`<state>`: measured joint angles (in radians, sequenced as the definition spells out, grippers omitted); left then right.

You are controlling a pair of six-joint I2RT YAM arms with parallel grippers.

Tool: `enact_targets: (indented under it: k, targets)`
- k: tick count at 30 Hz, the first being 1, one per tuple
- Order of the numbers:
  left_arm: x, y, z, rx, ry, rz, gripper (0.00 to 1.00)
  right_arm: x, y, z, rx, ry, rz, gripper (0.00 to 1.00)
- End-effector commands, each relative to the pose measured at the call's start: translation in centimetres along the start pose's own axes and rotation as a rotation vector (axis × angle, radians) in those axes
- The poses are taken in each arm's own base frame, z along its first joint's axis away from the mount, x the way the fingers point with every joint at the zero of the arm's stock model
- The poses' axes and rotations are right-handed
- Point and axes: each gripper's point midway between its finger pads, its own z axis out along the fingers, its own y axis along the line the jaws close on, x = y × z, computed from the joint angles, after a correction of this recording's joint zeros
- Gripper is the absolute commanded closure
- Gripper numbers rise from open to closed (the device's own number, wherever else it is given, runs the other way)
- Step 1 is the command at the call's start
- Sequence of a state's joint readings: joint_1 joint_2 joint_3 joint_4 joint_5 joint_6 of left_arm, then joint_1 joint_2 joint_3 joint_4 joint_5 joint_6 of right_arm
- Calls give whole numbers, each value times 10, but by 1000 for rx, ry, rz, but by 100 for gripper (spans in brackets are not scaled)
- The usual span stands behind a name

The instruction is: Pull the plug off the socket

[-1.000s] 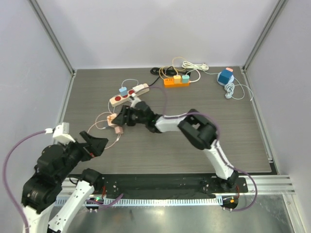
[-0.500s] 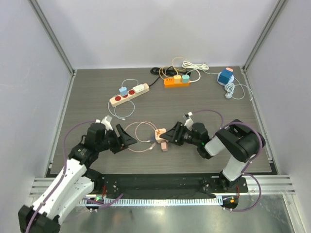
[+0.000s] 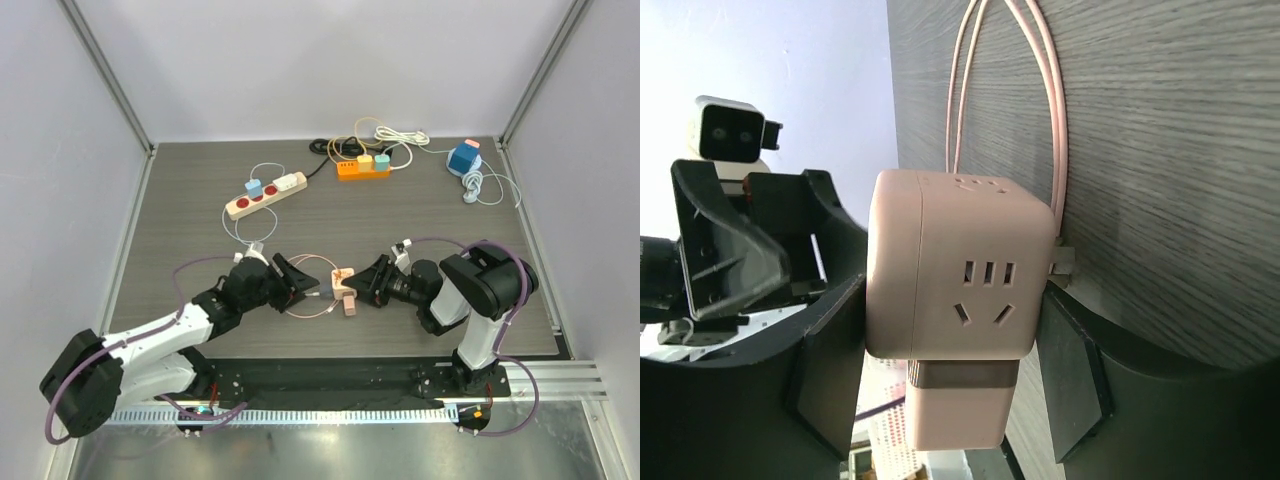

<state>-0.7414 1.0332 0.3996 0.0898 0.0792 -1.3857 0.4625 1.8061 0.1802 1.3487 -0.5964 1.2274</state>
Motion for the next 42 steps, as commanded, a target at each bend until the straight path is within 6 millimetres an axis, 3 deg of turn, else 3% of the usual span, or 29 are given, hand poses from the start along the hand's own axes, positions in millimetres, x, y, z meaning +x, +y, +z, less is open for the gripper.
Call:
enact_targets:
  k: [1,8,15,21,28,32,37,41,42]
  targets:
    - [-35,-37,13,124,-171,-134,36,-25,76,-5,-284,-119,-158,99]
    - [-29,-23,30,110,-183,-233,32,-35,86,-5,-299,-171,-67,99]
    - [-35,-29,38,110,-215,-247,32,-36,110,-8,-353,-222,-7,99]
    - [-34,-18,49,95,-215,-257,33,-35,129,-15,-403,-253,44,99]
    - [-29,-29,56,146,-180,-243,37,-27,132,-15,-412,-199,100,99]
    - [-27,-39,55,184,-165,-201,50,-22,131,-8,-407,-167,132,99]
    - [-26,-45,50,182,-160,-146,52,-12,144,2,-437,-116,147,99]
    - [-30,-48,43,186,-182,-101,65,-9,147,8,-441,-109,160,99]
    - [-30,-44,43,168,-183,-92,74,-9,148,10,-443,-107,164,99]
